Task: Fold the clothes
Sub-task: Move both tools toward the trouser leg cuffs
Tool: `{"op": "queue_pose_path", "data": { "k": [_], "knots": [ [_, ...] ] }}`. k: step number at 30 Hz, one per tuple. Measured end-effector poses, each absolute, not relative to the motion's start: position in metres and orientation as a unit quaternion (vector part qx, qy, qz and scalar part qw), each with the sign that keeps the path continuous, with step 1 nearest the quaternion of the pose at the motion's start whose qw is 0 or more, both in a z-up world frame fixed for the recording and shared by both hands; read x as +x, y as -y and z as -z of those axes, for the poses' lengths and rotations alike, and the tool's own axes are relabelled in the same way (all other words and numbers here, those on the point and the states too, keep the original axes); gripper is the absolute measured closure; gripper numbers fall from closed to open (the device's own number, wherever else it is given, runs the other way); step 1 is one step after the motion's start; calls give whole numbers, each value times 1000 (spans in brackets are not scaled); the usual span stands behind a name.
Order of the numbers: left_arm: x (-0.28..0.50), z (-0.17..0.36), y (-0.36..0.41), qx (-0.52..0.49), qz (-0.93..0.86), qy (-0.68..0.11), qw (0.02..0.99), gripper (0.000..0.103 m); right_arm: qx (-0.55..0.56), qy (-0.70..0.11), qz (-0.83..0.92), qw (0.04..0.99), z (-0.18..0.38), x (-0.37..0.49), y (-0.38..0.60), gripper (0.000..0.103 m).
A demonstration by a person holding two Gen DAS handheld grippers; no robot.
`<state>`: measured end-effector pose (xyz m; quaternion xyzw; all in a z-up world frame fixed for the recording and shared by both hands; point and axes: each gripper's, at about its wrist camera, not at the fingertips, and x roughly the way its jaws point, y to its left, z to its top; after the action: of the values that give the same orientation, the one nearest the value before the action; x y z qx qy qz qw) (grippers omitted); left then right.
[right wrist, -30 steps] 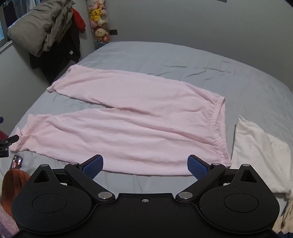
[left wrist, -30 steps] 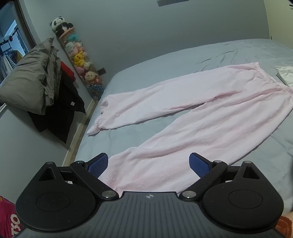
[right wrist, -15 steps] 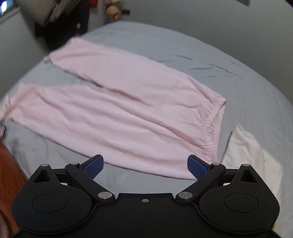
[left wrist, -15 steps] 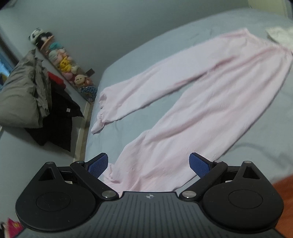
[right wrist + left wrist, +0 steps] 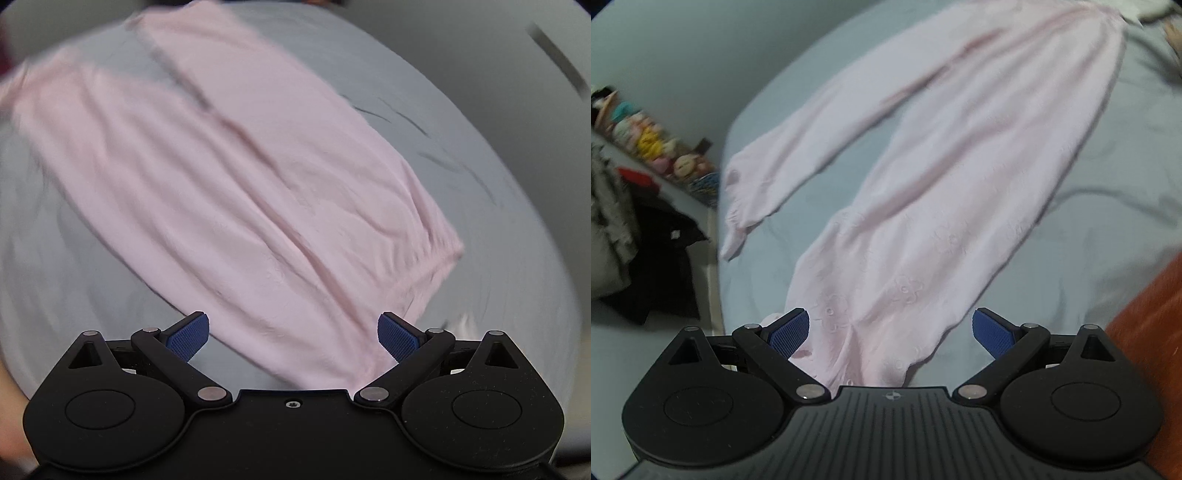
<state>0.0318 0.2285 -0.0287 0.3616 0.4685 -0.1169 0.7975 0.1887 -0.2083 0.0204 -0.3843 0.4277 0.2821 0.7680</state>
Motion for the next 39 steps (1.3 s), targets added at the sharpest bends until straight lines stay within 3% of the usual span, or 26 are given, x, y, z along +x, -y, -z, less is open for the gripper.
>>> {"op": "queue_pose_path", "data": {
  "k": [5,8,10,12,23,32,35,39],
  "knots": [
    [32,42,-235,379,158,-479,776,7,-483,-433,-311,695,19,189,203,21],
    [34,54,-239,396,168,-489,759,15,-498,-446,-322,670,33,191,204,21],
    [39,65,-246,399,169,-505,746,36,-502,-448,-325,664,38,194,204,21],
    [44,70,-250,390,169,-518,743,45,-506,-448,-321,664,43,199,205,21],
    [54,99,-261,419,185,-557,693,51,-465,-449,-300,702,73,215,204,21],
    [73,99,-263,395,171,-600,674,63,-455,-452,-316,699,83,215,193,21],
    [75,98,-263,393,166,-603,675,69,-456,-449,-319,699,83,212,191,21],
    [75,95,-263,394,160,-601,676,86,-455,-445,-318,703,83,213,189,21]
  ]
}}
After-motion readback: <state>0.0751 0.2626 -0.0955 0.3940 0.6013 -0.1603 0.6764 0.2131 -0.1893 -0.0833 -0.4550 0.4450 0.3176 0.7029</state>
